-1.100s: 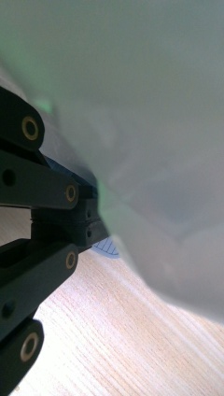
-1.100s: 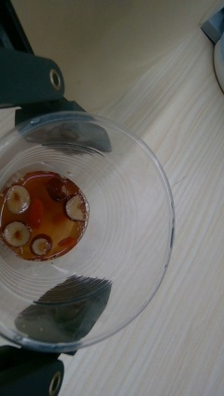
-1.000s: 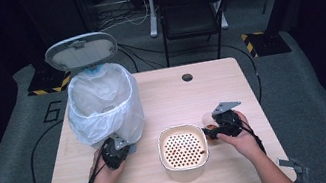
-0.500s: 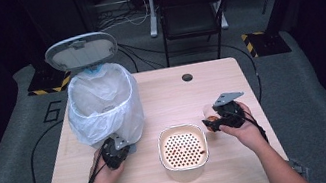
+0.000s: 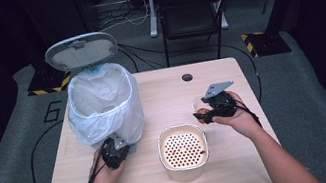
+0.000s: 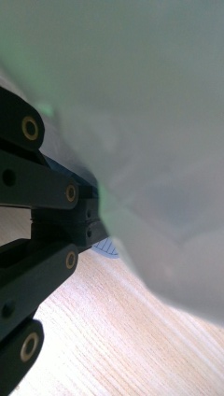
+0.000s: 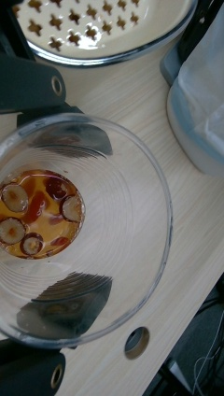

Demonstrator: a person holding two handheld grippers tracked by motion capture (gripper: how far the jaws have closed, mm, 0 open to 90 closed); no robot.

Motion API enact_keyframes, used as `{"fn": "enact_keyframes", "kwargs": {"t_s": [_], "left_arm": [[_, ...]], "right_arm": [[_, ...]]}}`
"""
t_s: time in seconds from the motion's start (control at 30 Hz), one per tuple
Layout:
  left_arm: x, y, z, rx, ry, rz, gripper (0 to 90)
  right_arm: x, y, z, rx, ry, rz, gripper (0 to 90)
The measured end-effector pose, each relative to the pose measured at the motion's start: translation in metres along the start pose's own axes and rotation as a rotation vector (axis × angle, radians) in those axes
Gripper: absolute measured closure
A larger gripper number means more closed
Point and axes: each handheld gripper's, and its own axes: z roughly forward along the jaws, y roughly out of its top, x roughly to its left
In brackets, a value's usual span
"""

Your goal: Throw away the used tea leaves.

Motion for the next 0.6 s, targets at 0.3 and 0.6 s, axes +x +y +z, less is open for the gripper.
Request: {"fn": "enact_keyframes", "kwargs": {"t_s": [0.3, 0.6], "left_arm": [[-0.001, 0.000, 0.000, -0.003, -0.002, -0.005, 90.0], [0.000, 0.000, 0.000, -0.001, -0.002, 0.000, 90.0]], "right_arm": [[-0.002, 0.021, 0.014, -0.069, 0.070, -0.057, 30.9], [-0.001, 0.032, 0.021, -0.086, 0.126, -0.085, 31.2]]}}
